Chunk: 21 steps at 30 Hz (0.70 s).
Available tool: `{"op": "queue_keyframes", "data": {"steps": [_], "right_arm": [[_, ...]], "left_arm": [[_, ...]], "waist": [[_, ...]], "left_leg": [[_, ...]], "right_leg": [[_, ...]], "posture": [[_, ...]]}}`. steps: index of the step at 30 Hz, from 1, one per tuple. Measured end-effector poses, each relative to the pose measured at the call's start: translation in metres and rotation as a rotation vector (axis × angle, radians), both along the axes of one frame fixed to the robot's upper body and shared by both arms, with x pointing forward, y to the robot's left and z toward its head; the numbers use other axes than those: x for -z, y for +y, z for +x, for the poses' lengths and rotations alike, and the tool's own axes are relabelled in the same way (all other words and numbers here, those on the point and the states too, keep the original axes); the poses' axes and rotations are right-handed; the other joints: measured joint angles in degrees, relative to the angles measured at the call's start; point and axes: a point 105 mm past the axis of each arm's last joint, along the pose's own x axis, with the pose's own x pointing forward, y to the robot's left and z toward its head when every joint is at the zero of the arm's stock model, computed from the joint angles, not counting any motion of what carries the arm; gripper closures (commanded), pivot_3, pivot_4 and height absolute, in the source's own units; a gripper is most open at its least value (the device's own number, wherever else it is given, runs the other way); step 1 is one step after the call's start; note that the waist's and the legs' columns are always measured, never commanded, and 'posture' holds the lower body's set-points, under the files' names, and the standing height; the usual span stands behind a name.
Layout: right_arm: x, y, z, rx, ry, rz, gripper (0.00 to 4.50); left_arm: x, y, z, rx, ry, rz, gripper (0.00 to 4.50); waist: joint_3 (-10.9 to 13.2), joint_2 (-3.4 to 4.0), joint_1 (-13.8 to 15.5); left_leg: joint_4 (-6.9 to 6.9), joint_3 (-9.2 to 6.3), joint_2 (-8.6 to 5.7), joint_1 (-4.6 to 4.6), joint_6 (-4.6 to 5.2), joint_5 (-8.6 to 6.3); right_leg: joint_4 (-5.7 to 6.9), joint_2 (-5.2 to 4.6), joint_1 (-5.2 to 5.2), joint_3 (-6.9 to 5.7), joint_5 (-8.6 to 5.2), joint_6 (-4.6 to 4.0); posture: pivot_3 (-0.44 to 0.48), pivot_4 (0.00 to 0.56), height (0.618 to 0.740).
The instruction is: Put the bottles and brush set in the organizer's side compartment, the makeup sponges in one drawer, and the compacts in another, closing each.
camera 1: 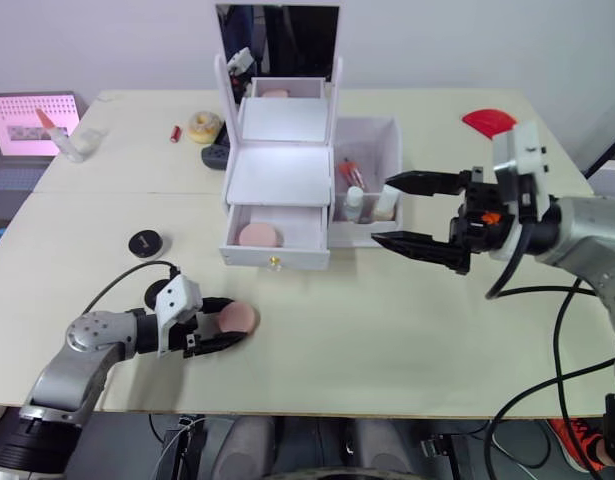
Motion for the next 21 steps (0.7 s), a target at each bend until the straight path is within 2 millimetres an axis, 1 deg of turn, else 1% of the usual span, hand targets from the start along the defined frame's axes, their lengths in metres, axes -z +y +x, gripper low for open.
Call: {"op": "queue_keyframes", "data": {"steps": [4,6,8,11,14,16,18,20,21], "right_arm": [[0.001,-0.001,0.0,0.006,0.001,-0.005,0.0],[0.002,-0.001,0.0,0.007,0.003,-0.005,0.0],[0.004,-0.002,0.0,0.011,0.012,-0.006,0.0],[0.007,-0.006,0.0,0.023,0.022,-0.005,0.0],[0.006,-0.008,0.0,0.031,0.018,-0.006,0.0],[0.005,-0.01,0.001,0.042,0.014,-0.005,0.0],[0.005,-0.01,0.001,0.046,0.014,-0.006,0.0],[0.006,-0.011,0.002,0.052,0.013,-0.01,0.0],[0.006,-0.011,0.002,0.055,0.012,-0.01,0.0]], "left_arm": [[-0.008,-0.003,-0.003,0.012,0.012,-0.04,1.85],[-0.016,0.001,-0.004,-0.002,0.026,-0.059,1.85],[-0.029,0.015,-0.001,-0.042,0.031,-0.054,1.85],[-0.052,0.042,0.002,-0.103,0.013,-0.012,1.85],[-0.064,0.059,0.002,-0.123,0.009,0.03,1.85],[-0.072,0.067,0.009,-0.15,-0.007,0.021,1.85],[-0.091,0.067,0.021,-0.16,-0.06,-0.009,1.85],[-0.122,0.06,0.035,-0.144,-0.151,-0.053,1.85],[-0.13,0.057,0.038,-0.135,-0.175,-0.062,1.85]], "waist": [[0.0,0.0,-0.02],[0.0,0.0,-0.09],[0.01,-0.01,-0.1],[0.01,0.0,-0.11],[0.02,0.01,-0.1],[0.02,0.01,0.03],[0.03,-0.01,0.25],[0.03,-0.04,0.15],[0.03,-0.03,0.03]], "left_leg": [[0.0,0.0,0.0,0.0,0.0,0.0],[-0.01,-0.01,0.01,0.0,0.0,0.0],[0.0,-0.03,0.03,0.0,0.0,0.0],[0.0,-0.01,0.01,0.0,0.0,0.0],[-0.01,0.01,0.0,0.0,0.0,0.0],[0.0,-0.01,0.01,0.0,0.0,0.0],[0.08,-0.15,0.01,-0.05,-0.02,0.01],[0.13,-0.17,-0.04,-0.09,-0.02,0.01],[0.12,-0.15,-0.07,-0.09,-0.01,0.01]], "right_leg": [[0.0,0.0,0.0,0.0,0.0,0.0],[0.01,0.01,-0.01,0.0,0.0,0.0],[0.02,0.04,-0.02,-0.01,0.0,-0.01],[0.01,0.03,-0.01,-0.01,0.0,-0.01],[0.0,0.02,-0.01,-0.01,0.0,0.0],[0.02,0.04,0.0,-0.03,0.0,0.0],[0.01,0.04,0.03,-0.25,0.0,0.0],[-0.02,0.02,0.06,-0.29,0.01,0.01],[-0.02,0.0,0.04,-0.27,0.01,0.02]], "posture": [[0.0,0.15,0.74],[0.0,0.15,0.74],[0.0,0.15,0.74],[0.0,0.15,0.74],[0.0,0.15,0.74],[0.0,0.15,0.74],[0.0,0.15,0.74],[0.0,0.15,0.74],[0.0,0.15,0.74]]}}
